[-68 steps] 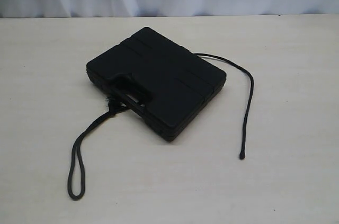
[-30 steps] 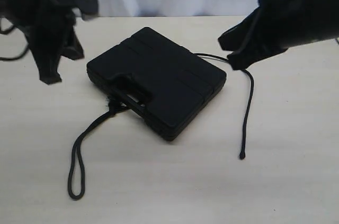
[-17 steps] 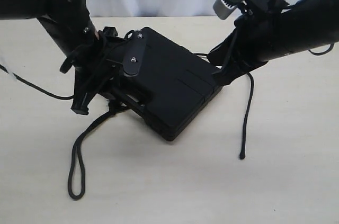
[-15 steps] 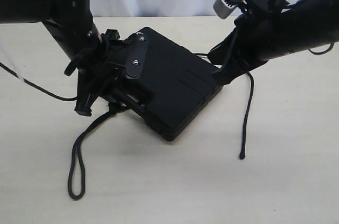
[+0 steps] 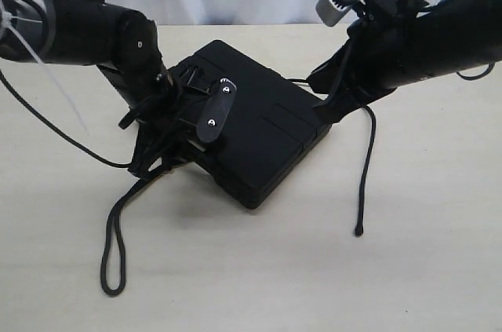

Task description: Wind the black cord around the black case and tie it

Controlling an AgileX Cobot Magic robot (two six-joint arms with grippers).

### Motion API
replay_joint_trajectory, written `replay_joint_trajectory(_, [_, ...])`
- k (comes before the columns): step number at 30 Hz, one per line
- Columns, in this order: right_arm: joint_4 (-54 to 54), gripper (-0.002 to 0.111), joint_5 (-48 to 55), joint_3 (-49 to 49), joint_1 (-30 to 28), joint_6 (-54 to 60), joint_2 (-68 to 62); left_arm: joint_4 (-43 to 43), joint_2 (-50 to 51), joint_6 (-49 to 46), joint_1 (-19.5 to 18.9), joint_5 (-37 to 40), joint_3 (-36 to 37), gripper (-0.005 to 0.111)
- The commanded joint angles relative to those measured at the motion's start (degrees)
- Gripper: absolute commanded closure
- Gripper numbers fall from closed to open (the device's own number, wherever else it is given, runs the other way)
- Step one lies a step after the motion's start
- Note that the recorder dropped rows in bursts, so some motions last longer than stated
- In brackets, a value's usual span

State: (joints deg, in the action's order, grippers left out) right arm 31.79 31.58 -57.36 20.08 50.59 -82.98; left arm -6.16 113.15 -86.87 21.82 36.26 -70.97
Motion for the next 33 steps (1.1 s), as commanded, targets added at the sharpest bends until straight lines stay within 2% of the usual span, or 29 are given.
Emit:
replay_joint_trajectory(1, [-0.37, 0.104, -2.77, 0.86, 0.11, 0.82, -0.14, -0.41, 1.59, -0.49, 0.20, -3.85, -0.40, 0.062])
replay_joint_trajectory(7, [-0.64, 0.104, -4.88, 2.06, 0.11, 1.46, -0.14, -0.41, 3.87, -4.75, 0.20, -3.89, -0.40, 0.062])
replay_joint_trajectory(13, [-0.80, 0.104, -4.88, 2.06, 0.11, 1.46, -0.14, -0.41, 5.26, -4.87, 0.20, -3.89, -0.40, 0.064])
replay_joint_trajectory(15, [-0.80, 0.104, -4.88, 2.06, 0.11, 1.23, -0.14, -0.41, 5.24, -4.87, 0.20, -3.89, -0.40, 0.073])
replay_joint_trajectory(16, [-0.80, 0.104, -4.75, 2.06, 0.11, 1.24, -0.14, -0.41, 5.24, -4.87, 0.20, -3.89, -0.40, 0.088])
replay_joint_trajectory(19, [-0.80, 0.104, -4.75, 2.06, 0.11, 1.24, -0.14, 1.08, 4.97, -4.87, 0.20, -3.38, -0.40, 0.107])
replay_joint_trajectory(26, [-0.80, 0.103, -4.54, 2.06, 0.11, 1.42, -0.14, 2.58, -1.32, -4.87, 0.20, -0.04, -0.40, 0.107])
replay_joint_trajectory(30, [-0.80, 0.094, -4.02, 2.06, 0.11, 4.81, -0.14, 2.71, -5.35, -4.87, 0.20, 0.14, -0.40, 0.107])
replay_joint_trajectory(33, [-0.80, 0.083, -2.78, 2.06, 0.11, 9.33, -0.14, 4.02, -8.51, -4.87, 0.20, 0.64, -0.40, 0.107])
